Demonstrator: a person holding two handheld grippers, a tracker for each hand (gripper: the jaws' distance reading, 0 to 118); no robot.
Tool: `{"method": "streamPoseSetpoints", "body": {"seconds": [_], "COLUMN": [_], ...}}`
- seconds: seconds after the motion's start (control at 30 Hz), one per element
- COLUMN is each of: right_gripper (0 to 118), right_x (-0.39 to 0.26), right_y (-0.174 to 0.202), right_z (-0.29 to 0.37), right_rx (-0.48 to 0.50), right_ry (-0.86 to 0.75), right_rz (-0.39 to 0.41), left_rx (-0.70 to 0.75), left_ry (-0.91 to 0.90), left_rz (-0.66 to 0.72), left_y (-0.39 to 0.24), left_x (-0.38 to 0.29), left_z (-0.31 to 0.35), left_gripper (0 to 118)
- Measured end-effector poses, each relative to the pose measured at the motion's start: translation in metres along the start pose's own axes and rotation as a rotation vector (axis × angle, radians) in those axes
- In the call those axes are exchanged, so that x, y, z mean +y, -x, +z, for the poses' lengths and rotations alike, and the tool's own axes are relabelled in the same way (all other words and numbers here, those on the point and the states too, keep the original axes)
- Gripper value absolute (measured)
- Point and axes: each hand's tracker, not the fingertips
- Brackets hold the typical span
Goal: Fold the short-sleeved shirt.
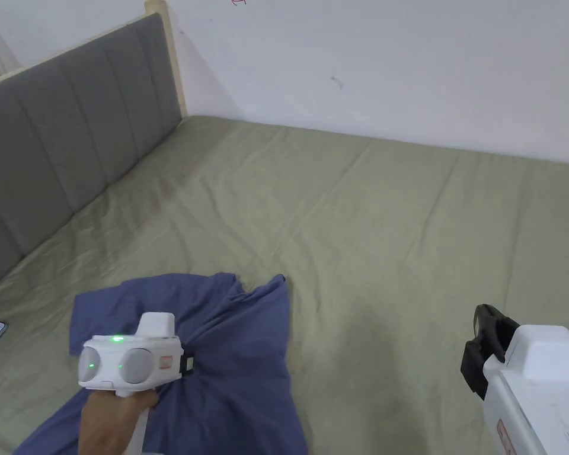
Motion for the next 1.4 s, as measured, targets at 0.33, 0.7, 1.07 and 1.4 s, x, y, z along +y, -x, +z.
{"method": "streamPoseSetpoints", "body": {"seconds": [0.33, 0.7, 1.07, 1.4], "right_gripper": [0, 0, 0, 0], "right_x": [0.013, 0.022, 0.017, -0.004], "right_y": [-0.034, -0.086, -0.142, -0.162], "right_z": [0.042, 0.095, 0.138, 0.139], "right_rx": [-0.045, -0.144, -0.282, -0.328], "right_ry": [-0.073, -0.149, -0.165, -0.103], "right_rz": [-0.040, -0.055, -0.051, -0.060], "left_rx": [-0.202, -0.455, -0.624, -0.543], "left_ry": [-0.275, -0.457, -0.255, 0.053], "left_rz": [-0.088, -0.333, -0.550, -0.617], "left_y": [-0.070, -0.225, -0.350, -0.368], "left_x": [0.074, 0.119, 0.062, -0.032], "left_z": [0.133, 0.230, 0.173, 0.058], "left_gripper": [3, 3, 3, 3]}}
